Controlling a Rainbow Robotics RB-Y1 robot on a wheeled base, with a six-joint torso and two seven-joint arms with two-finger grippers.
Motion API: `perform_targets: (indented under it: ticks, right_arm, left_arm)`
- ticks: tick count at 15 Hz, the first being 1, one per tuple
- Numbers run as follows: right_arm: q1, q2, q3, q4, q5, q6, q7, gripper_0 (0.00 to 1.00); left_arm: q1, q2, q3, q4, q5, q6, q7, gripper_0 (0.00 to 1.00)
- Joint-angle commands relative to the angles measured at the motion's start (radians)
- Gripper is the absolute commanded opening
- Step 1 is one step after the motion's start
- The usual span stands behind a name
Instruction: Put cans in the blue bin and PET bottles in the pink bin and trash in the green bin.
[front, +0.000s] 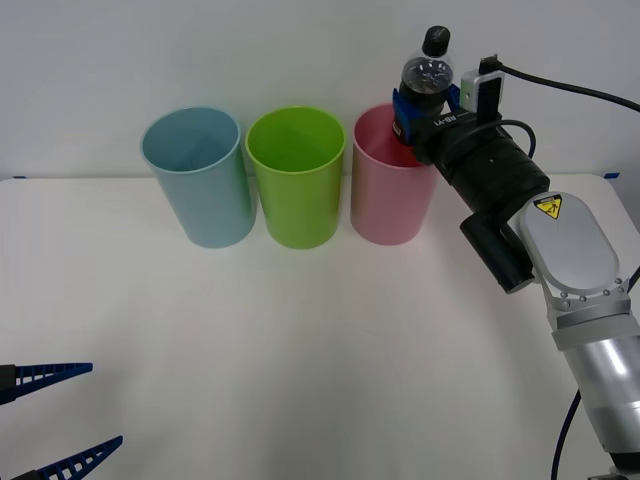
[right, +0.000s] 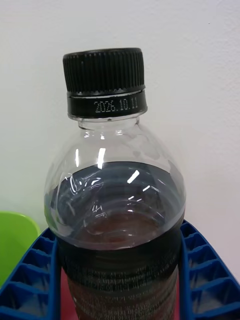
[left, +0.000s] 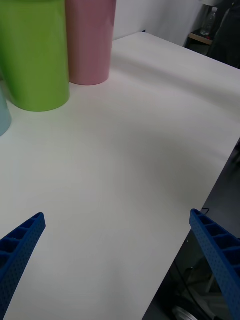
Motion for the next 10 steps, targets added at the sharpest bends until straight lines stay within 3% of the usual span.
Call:
perform_targets:
  ticks: [1, 10]
  right_arm:
    - [-0.002, -0.003, 0.000, 0.000, 0.002, 0.007, 0.010, 1.00]
    - [-0.002, -0.015, -0.002, 0.000, 0.000, 0.015, 0.004, 1.00]
  left_arm:
    - [0.000, 0.000, 0.000, 0.000, 0.000, 0.000, 0.000, 1.00]
    - [0.000, 0.000, 0.000, 0.000, 0.000, 0.000, 0.000, 1.00]
